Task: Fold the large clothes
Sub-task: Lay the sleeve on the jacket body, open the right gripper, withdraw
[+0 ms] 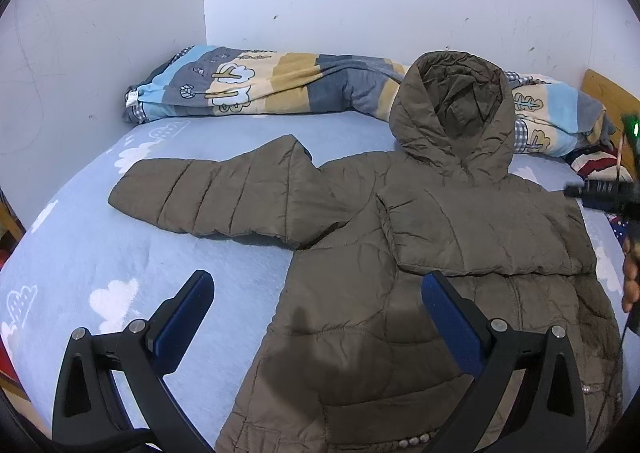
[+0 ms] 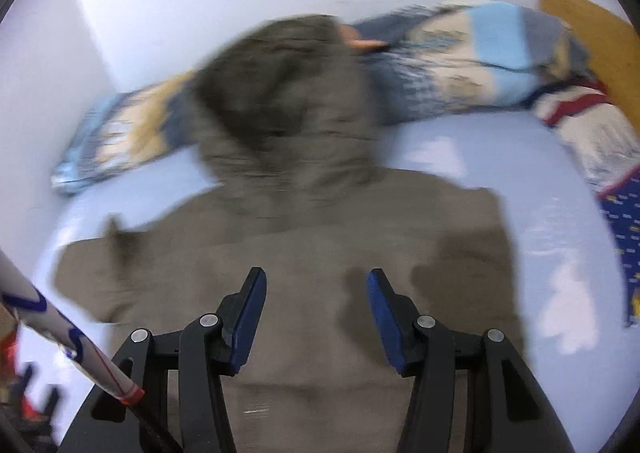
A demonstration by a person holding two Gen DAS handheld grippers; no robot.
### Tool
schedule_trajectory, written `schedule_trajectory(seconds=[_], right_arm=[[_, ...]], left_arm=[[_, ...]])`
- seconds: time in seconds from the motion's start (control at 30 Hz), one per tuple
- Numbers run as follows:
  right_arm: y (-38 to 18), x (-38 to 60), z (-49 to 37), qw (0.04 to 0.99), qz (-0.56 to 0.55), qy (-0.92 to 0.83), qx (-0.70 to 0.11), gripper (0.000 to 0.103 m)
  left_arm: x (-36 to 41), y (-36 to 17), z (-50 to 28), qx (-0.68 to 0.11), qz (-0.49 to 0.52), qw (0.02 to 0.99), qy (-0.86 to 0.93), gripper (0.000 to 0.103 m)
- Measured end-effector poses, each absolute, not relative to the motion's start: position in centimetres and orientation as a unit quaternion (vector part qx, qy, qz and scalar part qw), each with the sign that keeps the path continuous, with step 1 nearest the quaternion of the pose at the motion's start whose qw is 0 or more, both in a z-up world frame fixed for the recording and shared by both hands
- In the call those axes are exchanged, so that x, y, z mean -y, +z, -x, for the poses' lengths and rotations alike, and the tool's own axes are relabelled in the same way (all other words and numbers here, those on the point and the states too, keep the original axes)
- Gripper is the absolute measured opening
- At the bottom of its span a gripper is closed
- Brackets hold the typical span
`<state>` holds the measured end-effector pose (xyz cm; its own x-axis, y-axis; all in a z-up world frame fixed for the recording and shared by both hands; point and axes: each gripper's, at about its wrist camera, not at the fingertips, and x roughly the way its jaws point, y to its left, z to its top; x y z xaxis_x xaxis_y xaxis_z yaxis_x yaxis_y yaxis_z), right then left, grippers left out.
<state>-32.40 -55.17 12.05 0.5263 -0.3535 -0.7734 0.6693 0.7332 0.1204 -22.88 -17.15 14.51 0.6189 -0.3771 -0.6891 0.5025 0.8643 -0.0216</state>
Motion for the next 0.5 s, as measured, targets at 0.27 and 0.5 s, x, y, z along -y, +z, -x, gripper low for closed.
schedule_trajectory(seconds=[0.27,0.5], right_arm=[[3.7,62.1,33.4,0.785,-0.291,-0.328,-0.438,0.057],[5.6,60.1,32.8,0.796,-0.244,-0.352,-0.427,0.061]], left_arm=[[18.0,13.8,22.6,-0.366,-0.099,0.892,-0.246,0.103],[17.7,13.8,22.5,-0.369,-0.096,0.893,-0.240,0.103]])
